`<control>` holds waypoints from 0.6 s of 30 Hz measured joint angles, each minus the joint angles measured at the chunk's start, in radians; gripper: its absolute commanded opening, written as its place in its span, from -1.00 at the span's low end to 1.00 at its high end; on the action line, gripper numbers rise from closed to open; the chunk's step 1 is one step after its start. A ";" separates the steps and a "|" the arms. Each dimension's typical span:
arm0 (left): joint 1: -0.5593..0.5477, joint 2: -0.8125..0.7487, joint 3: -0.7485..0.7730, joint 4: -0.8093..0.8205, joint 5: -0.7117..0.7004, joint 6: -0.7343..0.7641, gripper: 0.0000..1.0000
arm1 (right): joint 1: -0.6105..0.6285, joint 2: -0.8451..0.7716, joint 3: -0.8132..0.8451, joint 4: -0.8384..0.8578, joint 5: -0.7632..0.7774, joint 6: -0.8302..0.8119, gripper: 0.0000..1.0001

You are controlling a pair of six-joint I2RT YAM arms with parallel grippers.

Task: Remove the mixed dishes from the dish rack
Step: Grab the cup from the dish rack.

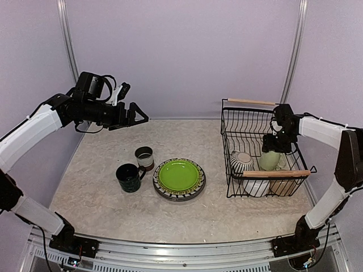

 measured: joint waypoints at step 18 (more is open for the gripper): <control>0.000 0.016 0.000 0.002 0.042 -0.021 0.98 | -0.003 -0.246 -0.205 0.278 -0.137 0.221 -1.00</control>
